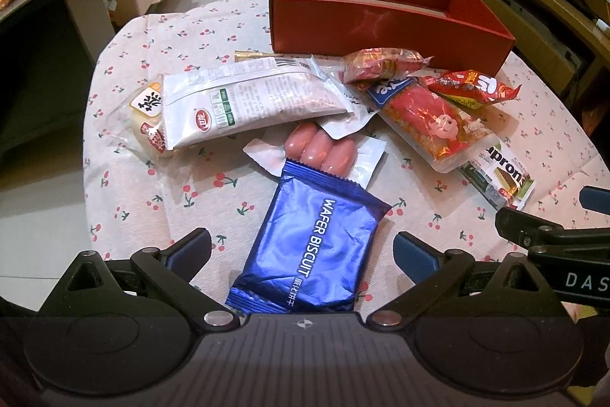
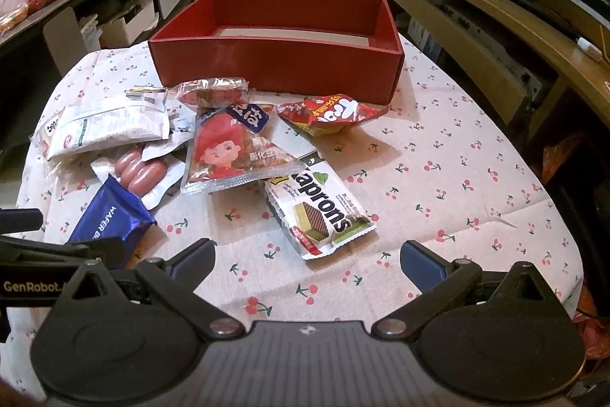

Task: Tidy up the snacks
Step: 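Move the left gripper down over the blue WAFER BISCUIT pack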

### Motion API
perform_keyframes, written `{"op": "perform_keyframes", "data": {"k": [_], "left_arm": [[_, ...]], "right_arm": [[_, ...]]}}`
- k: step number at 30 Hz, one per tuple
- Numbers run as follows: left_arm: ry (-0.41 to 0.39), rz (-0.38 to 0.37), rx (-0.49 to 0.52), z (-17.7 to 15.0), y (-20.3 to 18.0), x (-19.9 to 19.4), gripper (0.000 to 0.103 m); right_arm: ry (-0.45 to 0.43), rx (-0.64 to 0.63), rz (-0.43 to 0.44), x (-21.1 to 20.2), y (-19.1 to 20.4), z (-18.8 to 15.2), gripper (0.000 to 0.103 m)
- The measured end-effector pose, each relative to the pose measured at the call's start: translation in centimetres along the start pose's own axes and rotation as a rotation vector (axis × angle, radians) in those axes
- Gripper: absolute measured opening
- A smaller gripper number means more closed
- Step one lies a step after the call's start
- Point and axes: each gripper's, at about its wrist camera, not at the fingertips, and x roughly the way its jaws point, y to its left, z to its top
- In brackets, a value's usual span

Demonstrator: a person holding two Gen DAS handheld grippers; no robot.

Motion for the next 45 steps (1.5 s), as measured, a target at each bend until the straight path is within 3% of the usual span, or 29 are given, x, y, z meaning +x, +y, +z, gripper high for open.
{"op": "perform_keyframes", "data": {"k": [30,40,45], "left_arm": [[0.034,0.011,0.004,0.0,-0.2,0.8,0.102],[0.108,-0.004,-0.071,0.2,1.2,2.4,0.101],[0.082,0.013,-0.061,1.3,1.2,2.1,0.1]], "right_arm": [[0.026,-0.02,0.003,0.7,0.3,-0.1,0.103],[0.02,0.002,0.039,0.4,-0.4,0.4,0.103],[0.016,0.019,0.066,0.1,-1.0,0.7,0.103]]}}
